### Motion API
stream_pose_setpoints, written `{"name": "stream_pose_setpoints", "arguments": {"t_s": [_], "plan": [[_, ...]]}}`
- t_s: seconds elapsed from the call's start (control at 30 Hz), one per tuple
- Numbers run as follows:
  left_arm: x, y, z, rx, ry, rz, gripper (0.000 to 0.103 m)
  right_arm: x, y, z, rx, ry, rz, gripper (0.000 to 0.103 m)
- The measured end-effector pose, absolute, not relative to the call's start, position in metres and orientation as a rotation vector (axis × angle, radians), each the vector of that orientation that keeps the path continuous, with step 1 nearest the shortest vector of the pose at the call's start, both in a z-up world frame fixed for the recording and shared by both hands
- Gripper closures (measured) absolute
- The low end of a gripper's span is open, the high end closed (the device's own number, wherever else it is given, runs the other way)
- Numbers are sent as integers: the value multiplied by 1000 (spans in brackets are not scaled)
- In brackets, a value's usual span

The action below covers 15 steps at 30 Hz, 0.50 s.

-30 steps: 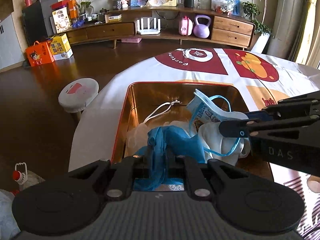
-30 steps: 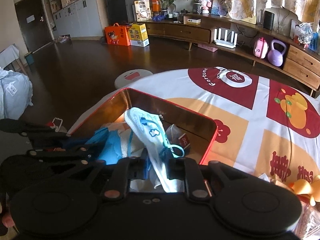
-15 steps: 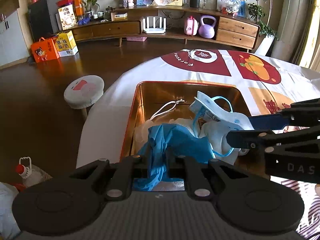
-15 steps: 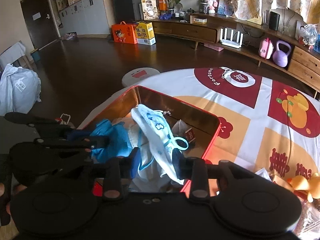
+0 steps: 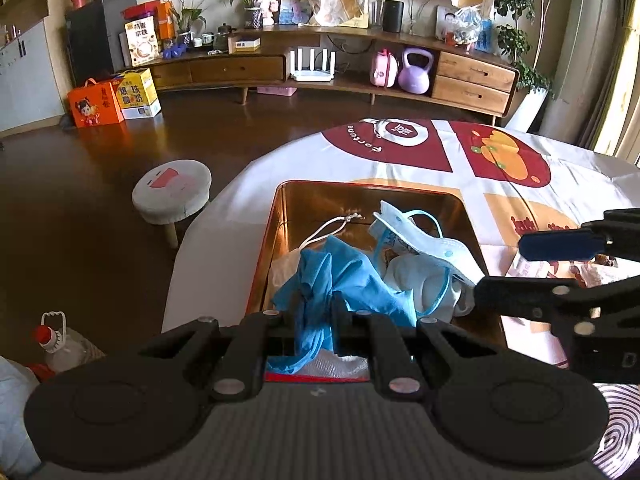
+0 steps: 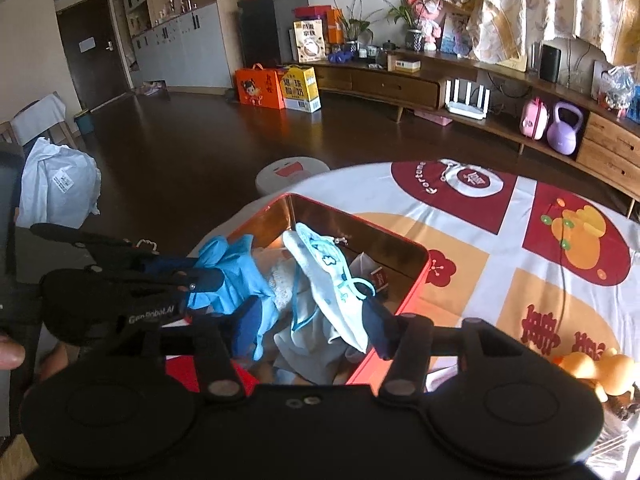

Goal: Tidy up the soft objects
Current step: 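Open the left gripper releasing the gloves while the right gripper releases the mask in the tin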

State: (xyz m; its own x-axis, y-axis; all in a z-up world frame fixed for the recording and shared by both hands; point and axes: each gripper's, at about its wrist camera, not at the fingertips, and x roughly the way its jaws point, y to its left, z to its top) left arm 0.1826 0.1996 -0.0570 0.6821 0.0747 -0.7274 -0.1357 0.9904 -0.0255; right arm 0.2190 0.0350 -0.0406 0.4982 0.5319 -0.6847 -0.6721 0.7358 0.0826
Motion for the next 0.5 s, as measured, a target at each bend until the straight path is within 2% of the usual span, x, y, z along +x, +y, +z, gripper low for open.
{"name": "stream_pose_setpoints", "arguments": {"t_s": [0.33, 0.37, 0.4, 0.43, 0.47, 0.5], "plan": [[171, 187, -45, -64, 790, 115, 90, 208, 16, -31, -184, 731, 737, 38], [171, 187, -44, -60, 792, 120, 84, 207, 15, -31, -182, 730, 736, 38], [171, 186, -45, -54, 792, 123, 72, 206, 13, -30, -180, 729, 737, 38], [171, 185, -44, -51, 788, 128, 63, 205, 11, -30, -176, 728, 739, 38], [171, 185, -44, -54, 782, 133, 40, 203, 9, -29, -173, 728, 740, 38], [169, 185, -43, -61, 770, 134, 24, 202, 6, -28, -170, 727, 740, 37]]}}
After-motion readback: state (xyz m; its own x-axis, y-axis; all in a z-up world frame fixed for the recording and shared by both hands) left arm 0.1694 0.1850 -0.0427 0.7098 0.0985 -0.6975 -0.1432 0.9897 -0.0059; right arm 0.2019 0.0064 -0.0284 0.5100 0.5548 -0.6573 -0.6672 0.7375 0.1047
